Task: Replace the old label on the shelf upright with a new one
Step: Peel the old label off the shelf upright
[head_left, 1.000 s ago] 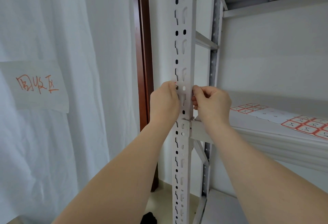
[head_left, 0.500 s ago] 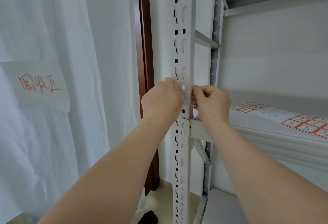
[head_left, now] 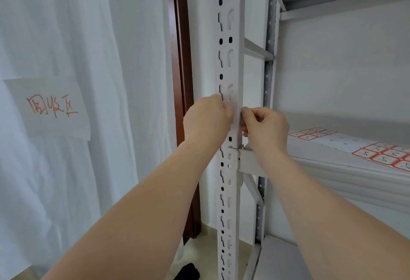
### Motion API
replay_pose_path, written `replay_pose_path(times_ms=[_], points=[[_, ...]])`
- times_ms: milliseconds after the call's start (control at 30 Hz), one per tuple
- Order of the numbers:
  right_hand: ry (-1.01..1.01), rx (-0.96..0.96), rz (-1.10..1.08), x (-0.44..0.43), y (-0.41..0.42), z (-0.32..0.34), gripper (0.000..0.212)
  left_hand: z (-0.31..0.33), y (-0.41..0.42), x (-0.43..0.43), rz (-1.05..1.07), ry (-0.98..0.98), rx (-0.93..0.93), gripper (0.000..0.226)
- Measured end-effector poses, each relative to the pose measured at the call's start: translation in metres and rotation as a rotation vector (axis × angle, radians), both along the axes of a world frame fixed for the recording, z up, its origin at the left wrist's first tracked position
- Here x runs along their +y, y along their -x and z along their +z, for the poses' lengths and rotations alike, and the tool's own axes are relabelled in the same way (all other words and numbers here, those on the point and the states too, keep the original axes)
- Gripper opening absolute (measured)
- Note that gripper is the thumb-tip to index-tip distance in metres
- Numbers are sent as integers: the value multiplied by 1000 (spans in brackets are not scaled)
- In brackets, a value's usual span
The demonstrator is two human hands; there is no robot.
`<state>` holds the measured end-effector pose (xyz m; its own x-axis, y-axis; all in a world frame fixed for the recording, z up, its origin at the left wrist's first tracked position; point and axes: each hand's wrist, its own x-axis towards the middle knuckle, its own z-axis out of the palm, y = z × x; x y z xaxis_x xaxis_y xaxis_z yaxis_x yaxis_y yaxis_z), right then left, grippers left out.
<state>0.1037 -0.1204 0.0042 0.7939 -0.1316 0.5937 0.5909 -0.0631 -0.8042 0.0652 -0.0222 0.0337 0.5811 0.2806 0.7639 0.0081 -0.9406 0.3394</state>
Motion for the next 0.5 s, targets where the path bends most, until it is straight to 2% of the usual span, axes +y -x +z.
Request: replay_pose_path(times_ms=[167, 367, 433, 500], points=[[4, -1, 1, 0, 0, 0, 30, -1, 0, 5, -98, 91, -28, 36], [-15, 15, 16, 1, -1, 0, 31, -14, 4, 25, -192, 366, -56, 26], [-15, 14, 15, 1, -1, 0, 31, -15, 8, 24, -238, 378, -90, 28], [-19, 18, 18, 0, -1, 0, 31, -14, 11, 19, -240, 311, -108, 34]])
